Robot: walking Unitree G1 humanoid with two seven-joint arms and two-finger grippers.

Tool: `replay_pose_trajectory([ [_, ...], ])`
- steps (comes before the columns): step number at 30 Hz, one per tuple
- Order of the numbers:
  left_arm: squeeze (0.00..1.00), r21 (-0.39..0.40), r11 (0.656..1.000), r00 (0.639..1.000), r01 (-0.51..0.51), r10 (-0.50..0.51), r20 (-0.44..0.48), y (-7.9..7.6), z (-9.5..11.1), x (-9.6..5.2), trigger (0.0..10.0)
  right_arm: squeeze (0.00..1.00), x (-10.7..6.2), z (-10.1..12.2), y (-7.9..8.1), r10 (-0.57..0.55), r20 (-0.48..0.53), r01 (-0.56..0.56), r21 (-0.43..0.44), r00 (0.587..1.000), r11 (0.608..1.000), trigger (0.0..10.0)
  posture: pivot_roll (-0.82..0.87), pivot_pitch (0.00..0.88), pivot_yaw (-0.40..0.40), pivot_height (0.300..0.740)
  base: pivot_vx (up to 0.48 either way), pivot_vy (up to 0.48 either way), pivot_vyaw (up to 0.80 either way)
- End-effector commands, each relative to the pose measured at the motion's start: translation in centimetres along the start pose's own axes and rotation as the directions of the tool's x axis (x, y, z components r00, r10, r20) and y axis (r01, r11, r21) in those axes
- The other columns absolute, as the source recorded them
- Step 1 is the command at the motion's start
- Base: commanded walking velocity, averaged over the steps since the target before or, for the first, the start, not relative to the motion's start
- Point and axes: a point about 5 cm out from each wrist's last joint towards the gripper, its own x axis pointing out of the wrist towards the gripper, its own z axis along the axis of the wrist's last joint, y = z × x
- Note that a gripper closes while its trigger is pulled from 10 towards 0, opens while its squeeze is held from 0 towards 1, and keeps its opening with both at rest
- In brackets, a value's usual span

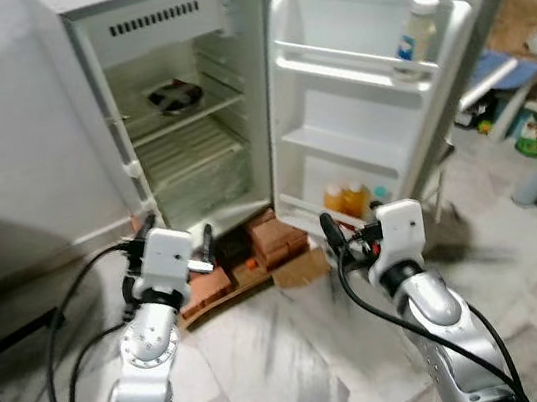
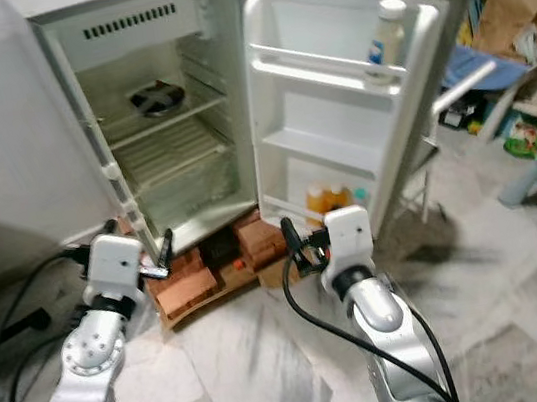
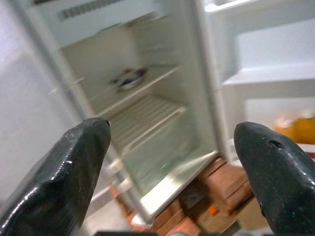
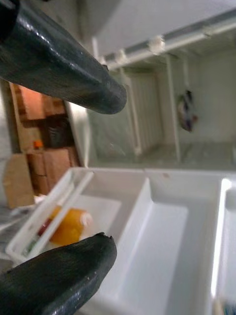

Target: Restocking fridge

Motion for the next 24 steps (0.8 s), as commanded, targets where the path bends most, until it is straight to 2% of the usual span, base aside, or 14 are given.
replay_pose_trajectory([
  [1,0.0,-0.015,0.999,0.999,0.038,-0.038,0.017,-1.21,0.38,0.22,10.0,0.0,-0.27,0.13,-0.59,-0.008,0.008,0.008,-0.027,1.0,1.0,10.0,0.04,0.009,-0.004,0.74,0.304,-0.371,0.8],
  [13,0.0,-0.003,0.999,0.999,0.046,-0.046,0.019,-1.3,0.32,0.21,10.0,0.0,-0.12,0.08,-0.44,0.003,0.01,-0.002,-0.017,1.0,1.0,10.0,0.05,0.005,-0.003,0.74,0.274,-0.375,0.77],
  [18,0.0,-0.018,0.997,0.997,0.069,-0.069,0.018,-1.75,0.27,0.15,10.0,0.0,-0.05,0.0,-0.49,0.001,0.007,-0.001,-0.004,1.0,1.0,10.0,0.05,0.004,-0.004,0.74,0.0,-0.431,0.0],
  [21,0.0,-0.069,0.995,0.998,0.065,-0.064,0.023,-2.0,0.6,0.19,10.0,0.0,0.0,-0.31,-0.44,0.01,-0.015,-0.01,0.007,1.0,1.0,10.0,0.05,0.004,-0.005,0.74,0.0,-0.48,0.0],
  [24,0.0,-0.074,0.995,0.997,0.069,-0.067,0.031,-2.11,0.85,0.3,10.0,0.0,0.06,-0.45,-0.43,0.019,-0.022,-0.019,0.001,1.0,1.0,10.0,0.05,0.003,-0.007,0.74,0.0,-0.48,0.0],
])
